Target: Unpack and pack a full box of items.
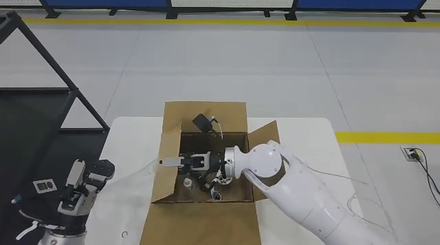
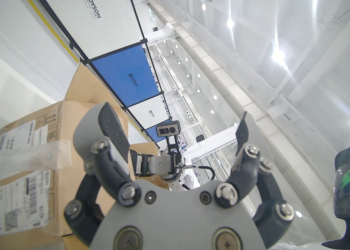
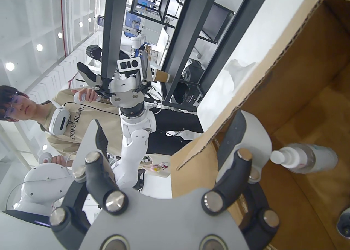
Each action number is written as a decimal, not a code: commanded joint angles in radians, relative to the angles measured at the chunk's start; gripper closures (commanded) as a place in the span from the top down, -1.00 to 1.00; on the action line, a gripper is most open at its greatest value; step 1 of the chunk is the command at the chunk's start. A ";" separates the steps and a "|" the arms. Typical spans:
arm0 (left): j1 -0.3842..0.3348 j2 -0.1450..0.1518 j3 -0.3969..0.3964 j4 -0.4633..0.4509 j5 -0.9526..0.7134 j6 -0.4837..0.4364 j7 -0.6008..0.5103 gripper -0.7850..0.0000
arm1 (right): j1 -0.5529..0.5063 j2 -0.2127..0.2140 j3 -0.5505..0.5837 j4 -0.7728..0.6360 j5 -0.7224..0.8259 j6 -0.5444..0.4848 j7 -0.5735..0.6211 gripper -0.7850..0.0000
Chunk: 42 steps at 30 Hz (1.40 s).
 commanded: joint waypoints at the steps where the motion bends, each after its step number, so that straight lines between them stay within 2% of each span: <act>1: 0.005 0.000 -0.003 -0.009 -0.001 -0.004 0.001 1.00 | 0.008 -0.010 -0.003 -0.001 0.004 -0.008 -0.003 1.00; 8: 0.055 0.000 -0.029 -0.098 -0.073 -0.030 -0.041 1.00 | 0.053 -0.063 -0.038 0.034 0.036 -0.043 0.018 1.00; 12: 0.085 0.004 -0.036 -0.139 -0.147 -0.013 -0.135 1.00 | 0.074 -0.101 -0.060 0.092 0.072 -0.078 0.013 1.00; 15: 0.099 0.009 -0.048 -0.143 -0.140 -0.013 -0.200 1.00 | 0.077 -0.132 -0.069 0.145 0.131 -0.117 0.016 1.00; 22: 0.104 0.009 -0.024 -0.131 -0.115 -0.021 -0.211 1.00 | 0.076 -0.188 -0.071 0.269 0.216 -0.215 0.026 1.00; 25: 0.102 0.007 -0.028 -0.123 -0.104 -0.035 -0.165 1.00 | 0.075 -0.208 -0.076 0.308 0.219 -0.223 0.026 1.00; 31: 0.079 -0.005 -0.042 -0.098 -0.122 -0.029 0.066 1.00 | 0.079 -0.247 -0.102 0.356 0.163 -0.232 0.004 1.00; 35: 0.070 -0.010 -0.044 -0.086 -0.078 -0.003 0.165 1.00 | 0.088 -0.269 -0.114 0.378 0.127 -0.237 0.023 1.00; 42: 0.072 -0.013 -0.036 -0.083 -0.052 -0.002 0.183 1.00 | 0.088 -0.269 -0.114 0.378 0.127 -0.237 0.023 1.00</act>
